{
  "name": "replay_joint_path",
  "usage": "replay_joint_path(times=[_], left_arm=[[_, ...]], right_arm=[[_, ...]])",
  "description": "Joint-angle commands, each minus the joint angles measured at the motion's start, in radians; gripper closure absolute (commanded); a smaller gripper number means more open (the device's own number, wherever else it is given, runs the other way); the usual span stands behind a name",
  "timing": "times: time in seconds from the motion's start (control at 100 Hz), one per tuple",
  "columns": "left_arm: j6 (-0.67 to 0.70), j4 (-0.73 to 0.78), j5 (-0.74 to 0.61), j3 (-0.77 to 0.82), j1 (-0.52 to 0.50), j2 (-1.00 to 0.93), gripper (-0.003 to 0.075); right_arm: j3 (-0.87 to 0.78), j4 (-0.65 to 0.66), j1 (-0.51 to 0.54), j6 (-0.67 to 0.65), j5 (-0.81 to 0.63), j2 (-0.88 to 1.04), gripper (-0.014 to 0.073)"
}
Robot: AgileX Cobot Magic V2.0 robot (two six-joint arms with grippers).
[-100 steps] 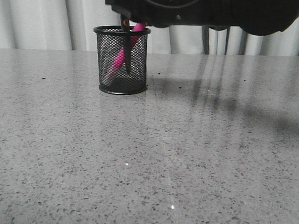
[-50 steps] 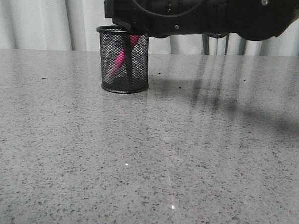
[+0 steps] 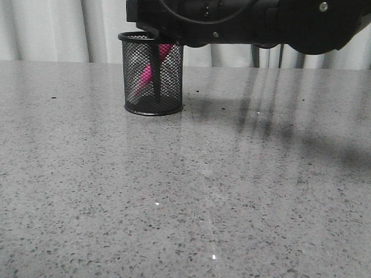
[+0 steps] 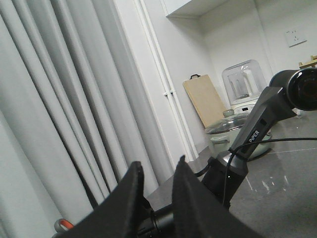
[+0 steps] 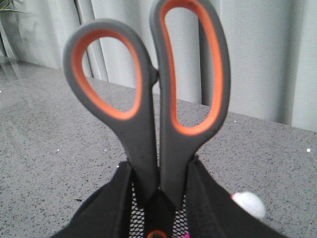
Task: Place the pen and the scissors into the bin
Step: 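Lower the scissors blades-first into the cup and open the right gripper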
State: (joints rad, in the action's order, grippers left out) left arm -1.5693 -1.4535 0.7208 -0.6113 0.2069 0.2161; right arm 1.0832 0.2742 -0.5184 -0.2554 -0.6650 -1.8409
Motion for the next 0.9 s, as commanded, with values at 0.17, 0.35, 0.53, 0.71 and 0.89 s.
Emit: replay_joint_path(times=[0.17, 0.35, 0.53, 0.71, 0.89], left_arm=[[0.011, -0.050, -0.024, -0.022, 0.001, 0.018, 0.0596], [0.011, -0.050, -0.024, -0.022, 0.001, 0.018, 0.0596], [0.011, -0.050, -0.024, -0.022, 0.001, 0.018, 0.0596], [0.011, -0.050, -0.024, -0.022, 0.001, 0.018, 0.0596], [0.011, -0.050, -0.024, -0.022, 0.001, 0.018, 0.0596]], right_arm=[[0.021, -0.001, -0.004, -0.001, -0.024, 0.027, 0.0447], [0.021, -0.001, -0.004, -0.001, -0.024, 0.027, 0.0316], [0.021, -0.001, -0.004, -0.009, -0.046, 0.027, 0.0280], [0.021, -0.001, -0.008, -0.010, -0.058, 0.031, 0.0280], [0.021, -0.001, -0.018, -0.010, -0.110, 0.051, 0.0283]])
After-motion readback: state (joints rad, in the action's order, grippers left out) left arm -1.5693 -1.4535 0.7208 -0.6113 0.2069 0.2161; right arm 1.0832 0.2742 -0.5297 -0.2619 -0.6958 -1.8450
